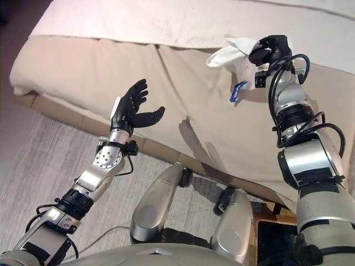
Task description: Pick up the clothes from the bed and place them into the basket
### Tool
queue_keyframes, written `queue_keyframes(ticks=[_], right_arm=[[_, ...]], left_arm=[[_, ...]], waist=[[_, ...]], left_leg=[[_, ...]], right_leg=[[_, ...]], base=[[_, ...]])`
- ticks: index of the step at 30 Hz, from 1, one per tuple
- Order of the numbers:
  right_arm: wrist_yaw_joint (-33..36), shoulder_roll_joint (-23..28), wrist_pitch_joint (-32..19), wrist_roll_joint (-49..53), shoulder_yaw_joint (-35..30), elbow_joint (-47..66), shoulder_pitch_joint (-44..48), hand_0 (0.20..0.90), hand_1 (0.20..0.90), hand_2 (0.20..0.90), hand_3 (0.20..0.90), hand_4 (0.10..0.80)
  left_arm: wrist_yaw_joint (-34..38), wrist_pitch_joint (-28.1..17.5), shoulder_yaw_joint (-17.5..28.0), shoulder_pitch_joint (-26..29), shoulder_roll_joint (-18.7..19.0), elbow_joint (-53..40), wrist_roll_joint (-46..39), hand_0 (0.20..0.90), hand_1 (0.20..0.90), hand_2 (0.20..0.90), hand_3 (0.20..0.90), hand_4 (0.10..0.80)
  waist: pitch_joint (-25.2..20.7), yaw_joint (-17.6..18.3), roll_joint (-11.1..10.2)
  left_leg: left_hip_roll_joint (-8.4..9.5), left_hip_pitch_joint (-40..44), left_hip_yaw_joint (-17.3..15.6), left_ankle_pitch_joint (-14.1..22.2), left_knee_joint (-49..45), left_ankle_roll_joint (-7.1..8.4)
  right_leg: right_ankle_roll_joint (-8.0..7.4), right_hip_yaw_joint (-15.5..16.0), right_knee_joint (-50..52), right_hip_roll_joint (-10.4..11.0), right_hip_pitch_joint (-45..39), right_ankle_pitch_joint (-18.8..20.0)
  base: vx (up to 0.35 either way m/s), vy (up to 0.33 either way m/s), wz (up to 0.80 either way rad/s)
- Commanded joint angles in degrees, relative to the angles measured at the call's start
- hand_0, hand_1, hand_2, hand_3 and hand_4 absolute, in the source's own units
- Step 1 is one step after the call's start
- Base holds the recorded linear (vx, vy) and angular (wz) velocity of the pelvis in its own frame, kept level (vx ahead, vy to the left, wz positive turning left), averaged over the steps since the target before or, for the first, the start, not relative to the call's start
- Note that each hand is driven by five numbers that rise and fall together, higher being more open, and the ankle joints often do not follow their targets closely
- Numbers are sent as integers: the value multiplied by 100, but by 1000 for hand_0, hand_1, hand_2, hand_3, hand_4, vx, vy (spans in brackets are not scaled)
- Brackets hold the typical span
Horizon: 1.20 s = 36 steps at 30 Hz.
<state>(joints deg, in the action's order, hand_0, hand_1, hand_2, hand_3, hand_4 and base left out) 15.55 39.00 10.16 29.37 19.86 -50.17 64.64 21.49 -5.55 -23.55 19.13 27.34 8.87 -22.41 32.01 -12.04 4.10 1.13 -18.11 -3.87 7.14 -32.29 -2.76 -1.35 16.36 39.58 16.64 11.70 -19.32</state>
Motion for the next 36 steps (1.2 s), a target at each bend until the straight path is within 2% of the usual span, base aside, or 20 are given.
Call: queue_keyframes(ticks=[1,7,9,11,13,15,16,18,19,22,24,27,30,36], right_arm=[[-59,605,-864,425,-215,461,292,300,300,300,200,100],[-237,1023,-876,1014,-578,601,117,300,300,300,200,100],[-213,1191,-816,1113,-712,754,-35,300,300,300,200,100],[-218,1315,-774,1235,-881,924,-185,300,300,300,200,100],[-161,1354,-753,1262,-994,1049,-252,300,300,300,200,100],[-177,1399,-755,1319,-981,955,-108,300,300,300,200,100],[-184,1451,-811,1387,-919,872,-38,300,300,300,200,100],[-253,1667,-868,1481,-871,847,-68,300,300,300,200,100],[-258,1745,-865,1484,-889,875,-82,300,300,300,200,100],[-274,2042,-902,1585,-809,842,-15,300,300,300,200,100],[-254,2254,-969,1600,-783,813,53,300,300,300,200,100],[-327,2364,-1044,1703,-635,728,288,300,300,300,200,100],[-224,2426,-1059,1698,-654,853,301,300,300,300,200,100],[92,2733,-990,1633,-1235,1337,-353,300,300,300,200,100]], left_arm=[[29,-197,254,300,22,-65,322,900,900,900,900,800],[-127,-113,194,256,61,203,394,900,900,900,900,800],[-199,-91,224,81,62,282,459,900,900,900,900,800],[-221,-113,223,-56,131,390,495,900,900,900,900,800],[-194,-133,244,-120,225,440,517,900,900,900,900,800],[-121,-72,321,-148,310,455,556,900,900,900,900,800],[-117,-30,352,-141,348,445,556,900,900,900,900,800],[-129,14,420,-169,428,439,482,900,900,900,900,800],[-165,7,463,-193,454,462,443,900,900,900,900,800],[-292,-188,503,-320,425,700,415,900,900,900,900,800],[-344,-285,516,-463,364,803,443,900,900,900,900,800],[-301,-431,691,-808,332,851,474,900,900,900,900,800],[-293,-425,788,-872,323,889,467,900,900,900,900,800],[-406,-590,805,-767,325,1214,513,900,900,900,900,800]], waist=[[-951,226,-349],[-1495,517,-513],[-1740,633,-564],[-2006,736,-609],[-2138,785,-607],[-2245,758,-529],[-2298,753,-538],[-2410,783,-619],[-2448,814,-609],[-2573,923,-663],[-2648,963,-725],[-2711,909,-819],[-2771,972,-786],[-2855,1250,-727]], left_leg=[[-307,796,-98,621,341,149],[-309,1373,-391,576,910,196],[-284,1580,-532,519,1204,210],[-248,1706,-672,323,1617,243],[-268,1893,-874,186,2034,251],[-390,2073,-1215,17,2425,236],[-386,2078,-1241,-28,2506,226],[-366,2131,-1164,-157,2674,320],[-409,2201,-1190,-215,2781,357],[-401,2365,-1183,-269,3002,388],[-366,2412,-1016,-223,2978,418],[-281,2448,-385,-111,2888,418],[-309,2498,-424,-150,2977,431],[-369,2726,-492,-376,3530,509]], right_leg=[[59,193,-572,-51,-466,527],[-141,-49,-1687,-239,-980,992],[-279,-120,-2118,-244,-1097,1305],[-415,-146,-2651,-237,-1139,1781],[-547,-25,-2675,-228,-1065,2155],[-523,314,-2322,-374,-1050,1889],[-493,376,-2326,-496,-1080,1758],[-504,398,-2762,-572,-1200,1956],[-490,394,-2879,-622,-1264,1905],[-399,239,-3251,-808,-1413,1800],[-321,24,-3433,-926,-1522,1758],[-228,-494,-3612,-1039,-1628,1768],[-230,-549,-3648,-1071,-1674,1759],[-288,-685,-3864,-1173,-1786,1830]], base=[[111,-6,-25],[119,20,-28],[144,6,-27],[50,-18,-37],[-49,19,-38],[-123,45,-80],[-146,-28,-99],[-84,-66,-75],[-20,-42,-35],[8,-58,-17],[30,-66,-9],[39,-20,-39],[10,15,-54],[-9,11,-18]])
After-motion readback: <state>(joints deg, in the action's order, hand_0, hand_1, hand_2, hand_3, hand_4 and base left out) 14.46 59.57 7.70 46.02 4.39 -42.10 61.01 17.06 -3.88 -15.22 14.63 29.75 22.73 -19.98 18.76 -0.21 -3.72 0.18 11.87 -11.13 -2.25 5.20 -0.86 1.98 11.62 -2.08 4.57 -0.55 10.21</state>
